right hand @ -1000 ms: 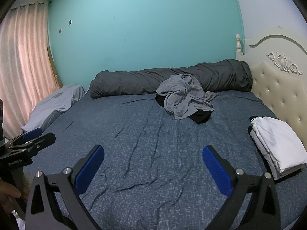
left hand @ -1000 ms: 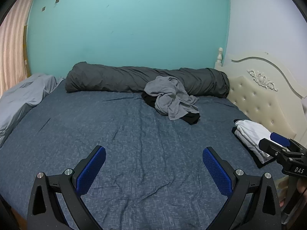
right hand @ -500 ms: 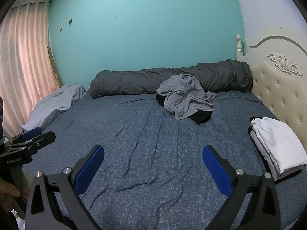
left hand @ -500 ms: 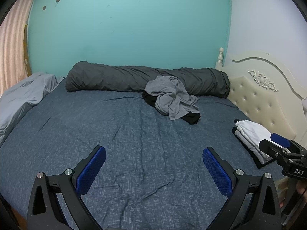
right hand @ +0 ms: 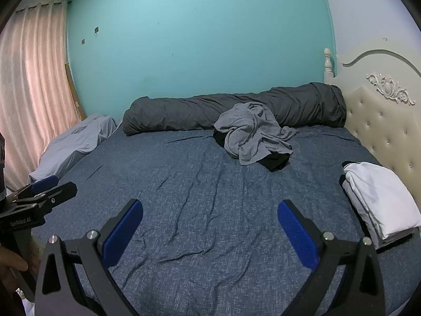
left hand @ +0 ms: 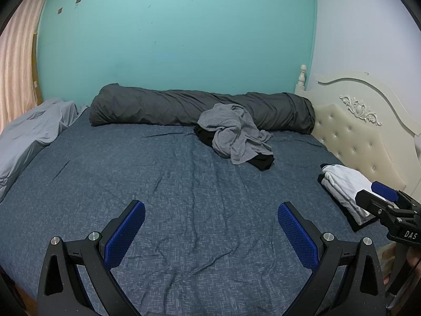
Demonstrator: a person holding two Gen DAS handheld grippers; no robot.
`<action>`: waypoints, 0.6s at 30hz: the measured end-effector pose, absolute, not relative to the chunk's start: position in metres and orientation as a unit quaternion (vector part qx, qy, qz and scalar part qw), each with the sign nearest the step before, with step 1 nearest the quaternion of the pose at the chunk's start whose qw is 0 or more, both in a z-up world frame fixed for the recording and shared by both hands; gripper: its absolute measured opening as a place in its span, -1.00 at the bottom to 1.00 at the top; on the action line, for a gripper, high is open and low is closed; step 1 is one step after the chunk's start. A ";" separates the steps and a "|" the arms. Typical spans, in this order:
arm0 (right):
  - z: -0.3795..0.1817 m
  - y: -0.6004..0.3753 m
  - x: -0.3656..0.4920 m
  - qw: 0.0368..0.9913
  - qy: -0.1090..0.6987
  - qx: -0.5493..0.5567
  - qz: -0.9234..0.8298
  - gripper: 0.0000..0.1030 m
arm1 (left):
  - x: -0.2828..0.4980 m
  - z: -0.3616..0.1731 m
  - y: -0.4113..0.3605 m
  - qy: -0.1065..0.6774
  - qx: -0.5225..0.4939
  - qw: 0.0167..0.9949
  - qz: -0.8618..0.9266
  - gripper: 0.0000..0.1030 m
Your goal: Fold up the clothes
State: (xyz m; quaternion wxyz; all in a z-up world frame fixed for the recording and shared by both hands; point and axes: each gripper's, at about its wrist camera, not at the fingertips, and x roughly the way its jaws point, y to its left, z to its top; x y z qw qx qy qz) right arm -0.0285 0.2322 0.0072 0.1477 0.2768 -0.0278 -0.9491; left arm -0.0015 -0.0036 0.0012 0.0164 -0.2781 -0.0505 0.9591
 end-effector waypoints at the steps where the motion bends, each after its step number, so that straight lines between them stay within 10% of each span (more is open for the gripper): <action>1: 0.008 0.232 -0.029 0.148 -0.028 0.277 -0.949 0.99 | -0.001 0.001 -0.003 -0.050 -0.278 0.017 0.959 0.99; 18: 0.008 0.232 -0.031 0.143 -0.029 0.276 -0.950 0.99 | 0.000 0.004 0.002 -0.042 -0.276 0.018 0.960 0.99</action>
